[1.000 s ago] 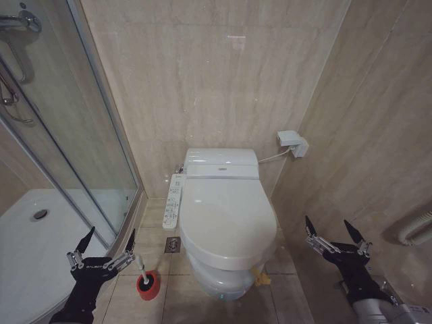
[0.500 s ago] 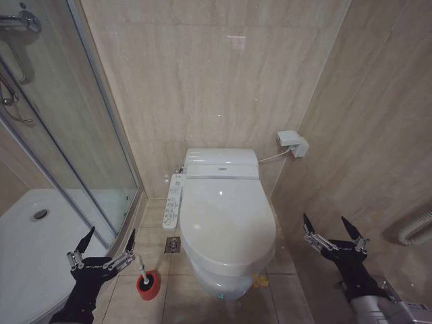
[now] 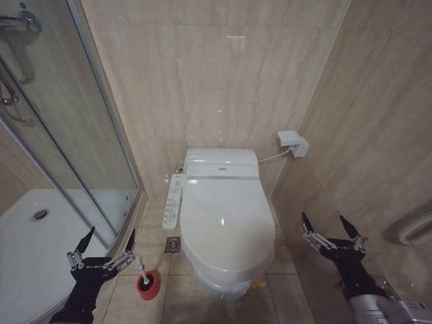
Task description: Open the toilet lid, clean the toilet bowl with a toilet brush, close the toilet lid, and flush.
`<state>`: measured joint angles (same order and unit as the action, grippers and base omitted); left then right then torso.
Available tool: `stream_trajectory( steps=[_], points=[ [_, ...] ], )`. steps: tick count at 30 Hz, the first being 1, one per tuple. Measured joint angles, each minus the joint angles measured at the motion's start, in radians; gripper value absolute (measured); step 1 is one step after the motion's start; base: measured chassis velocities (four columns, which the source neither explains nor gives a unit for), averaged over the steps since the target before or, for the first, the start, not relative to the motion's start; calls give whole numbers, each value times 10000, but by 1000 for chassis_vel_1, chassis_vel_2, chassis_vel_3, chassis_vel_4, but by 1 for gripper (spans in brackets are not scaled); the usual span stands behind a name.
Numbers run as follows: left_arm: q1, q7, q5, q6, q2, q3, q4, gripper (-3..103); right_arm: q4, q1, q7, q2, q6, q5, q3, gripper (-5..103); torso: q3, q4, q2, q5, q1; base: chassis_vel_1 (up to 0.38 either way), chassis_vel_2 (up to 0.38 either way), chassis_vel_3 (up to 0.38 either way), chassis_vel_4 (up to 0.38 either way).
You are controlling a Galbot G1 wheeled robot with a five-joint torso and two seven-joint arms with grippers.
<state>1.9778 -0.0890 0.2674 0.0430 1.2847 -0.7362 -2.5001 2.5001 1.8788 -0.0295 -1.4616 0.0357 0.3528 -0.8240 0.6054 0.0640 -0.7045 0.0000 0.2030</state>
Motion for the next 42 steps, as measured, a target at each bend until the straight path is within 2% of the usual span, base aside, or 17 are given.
stream_trajectory(
  steps=[19,22,25,26,28,29,32,36,42],
  points=[
    [-58,0,6,-24,0,9,22,100,-2,0,3,0,-12,4,-2,100,0,0,0,0,0,0,0,0,0],
    [-519,-7,131,-326,0,98,268,100,-2,0,3,1,-12,4,-2,100,0,-2,0,2,0,0,0,0,0],
    [-1596,-32,439,-1062,5,321,854,100,-3,0,2,0,-12,3,-3,100,0,1,0,0,0,0,0,0,0],
    [-1596,-32,439,-1062,5,321,854,100,-3,0,2,0,-12,3,-3,100,0,1,0,0,0,0,0,0,0],
    [-2488,-55,696,-1670,12,503,1336,100,-2,0,3,0,-12,2,-3,100,1,0,0,-1,0,0,0,0,0],
    [-2488,-55,696,-1670,12,503,1336,100,-2,0,3,0,-12,2,-3,100,1,0,0,-1,0,0,0,0,0],
    [-3748,-89,1056,-2524,20,766,2027,100,-3,0,2,0,-12,1,-3,100,1,0,1,0,0,0,0,0,0],
    [-4397,-110,1240,-2963,25,893,2378,100,-2,0,2,0,-12,1,-3,100,1,2,2,-2,1,0,0,0,0],
    [-4437,-114,1255,-3001,24,902,2404,100,-2,1,2,1,-11,1,-3,100,1,-2,1,0,0,0,0,0,0]
  ],
)
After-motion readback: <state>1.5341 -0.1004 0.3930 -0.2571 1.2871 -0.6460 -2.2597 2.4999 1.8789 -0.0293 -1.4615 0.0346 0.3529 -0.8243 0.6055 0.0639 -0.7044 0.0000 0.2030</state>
